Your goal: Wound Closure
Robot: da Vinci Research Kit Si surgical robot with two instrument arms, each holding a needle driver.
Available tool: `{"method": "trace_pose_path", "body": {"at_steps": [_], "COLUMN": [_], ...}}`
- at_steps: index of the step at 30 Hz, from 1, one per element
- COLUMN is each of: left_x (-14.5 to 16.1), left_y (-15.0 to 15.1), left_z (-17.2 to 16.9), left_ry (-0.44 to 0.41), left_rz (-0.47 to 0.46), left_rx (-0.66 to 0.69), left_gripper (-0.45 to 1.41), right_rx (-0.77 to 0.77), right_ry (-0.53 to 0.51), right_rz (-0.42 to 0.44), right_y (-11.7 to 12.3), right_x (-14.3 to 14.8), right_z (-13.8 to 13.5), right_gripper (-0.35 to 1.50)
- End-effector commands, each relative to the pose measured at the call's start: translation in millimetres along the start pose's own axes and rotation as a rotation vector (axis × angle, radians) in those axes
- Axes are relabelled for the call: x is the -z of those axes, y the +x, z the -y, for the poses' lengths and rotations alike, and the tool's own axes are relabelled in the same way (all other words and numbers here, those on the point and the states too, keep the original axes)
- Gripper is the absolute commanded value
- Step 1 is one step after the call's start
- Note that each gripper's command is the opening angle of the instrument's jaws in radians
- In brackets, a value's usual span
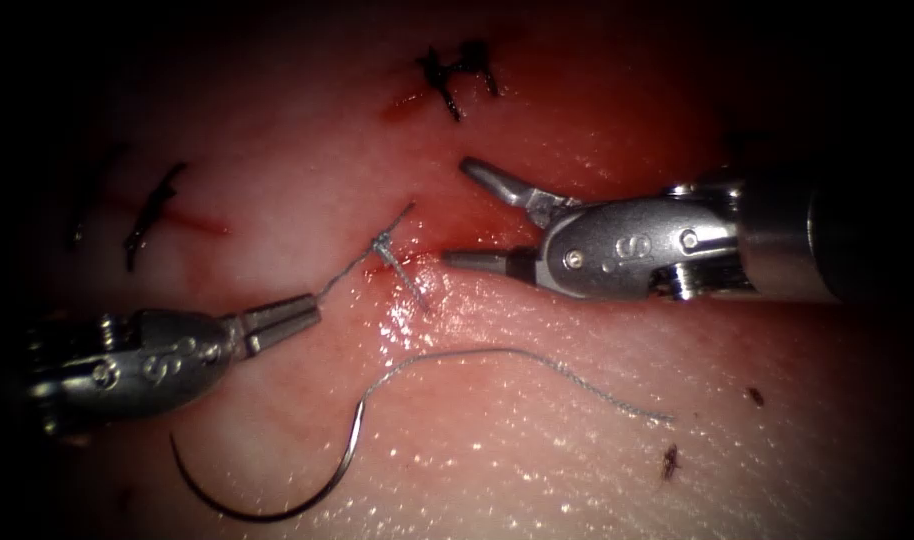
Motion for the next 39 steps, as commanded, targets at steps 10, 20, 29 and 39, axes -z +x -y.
{"method": "trace_pose_path", "body": {"at_steps": [10, 20, 29, 39], "left_x": [-1.6, -1.6, -1.8, -1.6], "left_y": [0.5, 1.3, 2.0, 2.0], "left_z": [-0.5, -0.7, -1.5, -1.6], "left_ry": [0.008, 0.015, 0.013, 0.013], "left_rz": [0.003, 0.004, 0.0, 0.0], "left_rx": [0.008, 0.017, 0.023, 0.022], "left_gripper": [-0.45, -0.45, -0.45, -0.45], "right_rx": [-0.001, 0.021, 0.048, 0.16], "right_ry": [0.047, 0.052, 0.05, 0.151], "right_rz": [-0.01, -0.018, -0.023, -0.014], "right_y": [2.3, 3.4, 3.9, 3.4], "right_x": [-3.8, -7.0, -9.9, -10.3], "right_z": [5.1, 7.6, 9.2, 10.6], "right_gripper": [1.48, 1.48, 1.48, -0.35]}}
